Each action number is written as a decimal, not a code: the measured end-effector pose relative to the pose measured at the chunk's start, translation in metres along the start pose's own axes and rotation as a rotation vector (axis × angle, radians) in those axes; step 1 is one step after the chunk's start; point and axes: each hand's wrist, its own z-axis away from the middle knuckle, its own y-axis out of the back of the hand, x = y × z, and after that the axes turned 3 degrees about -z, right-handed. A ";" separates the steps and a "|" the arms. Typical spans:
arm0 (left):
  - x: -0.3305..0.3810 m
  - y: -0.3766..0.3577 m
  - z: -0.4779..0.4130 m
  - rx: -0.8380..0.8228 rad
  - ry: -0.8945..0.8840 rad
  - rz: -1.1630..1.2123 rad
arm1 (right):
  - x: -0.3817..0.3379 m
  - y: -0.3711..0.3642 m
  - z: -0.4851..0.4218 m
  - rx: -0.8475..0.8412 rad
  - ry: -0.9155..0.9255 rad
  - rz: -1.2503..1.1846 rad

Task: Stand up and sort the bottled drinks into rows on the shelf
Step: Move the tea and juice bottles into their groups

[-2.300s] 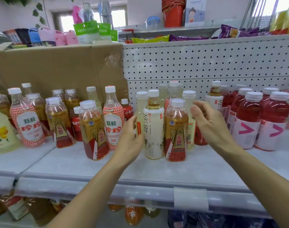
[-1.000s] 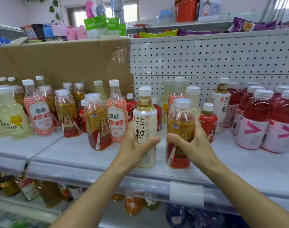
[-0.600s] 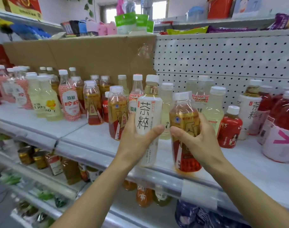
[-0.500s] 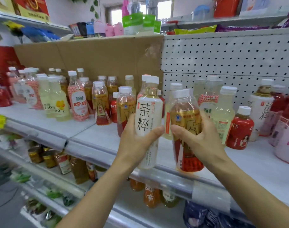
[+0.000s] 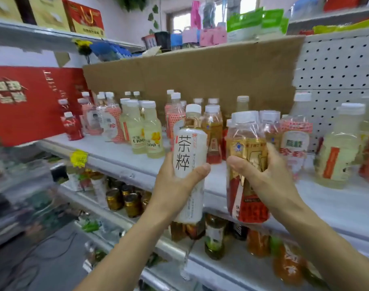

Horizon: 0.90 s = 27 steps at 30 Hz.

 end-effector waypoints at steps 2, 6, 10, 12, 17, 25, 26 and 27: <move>-0.012 0.035 -0.006 0.007 0.024 -0.004 | 0.000 -0.033 0.001 0.017 -0.018 -0.019; -0.034 0.093 -0.016 0.026 0.074 -0.008 | 0.004 -0.092 -0.001 0.032 -0.054 -0.029; -0.051 0.138 -0.033 0.048 0.099 -0.026 | 0.004 -0.144 -0.014 -0.003 -0.072 -0.028; -0.058 0.156 -0.045 0.059 0.101 -0.016 | 0.004 -0.167 -0.024 -0.012 -0.076 -0.029; -0.074 0.197 -0.081 0.093 0.098 -0.006 | 0.007 -0.218 -0.057 -0.007 -0.049 -0.032; -0.104 0.243 -0.162 0.065 0.058 0.068 | 0.027 -0.270 -0.114 0.122 0.002 0.049; -0.108 0.247 -0.171 0.050 0.053 0.074 | 0.031 -0.275 -0.120 0.141 0.006 0.062; -0.111 0.250 -0.180 0.036 0.049 0.082 | 0.035 -0.280 -0.125 0.153 0.012 0.071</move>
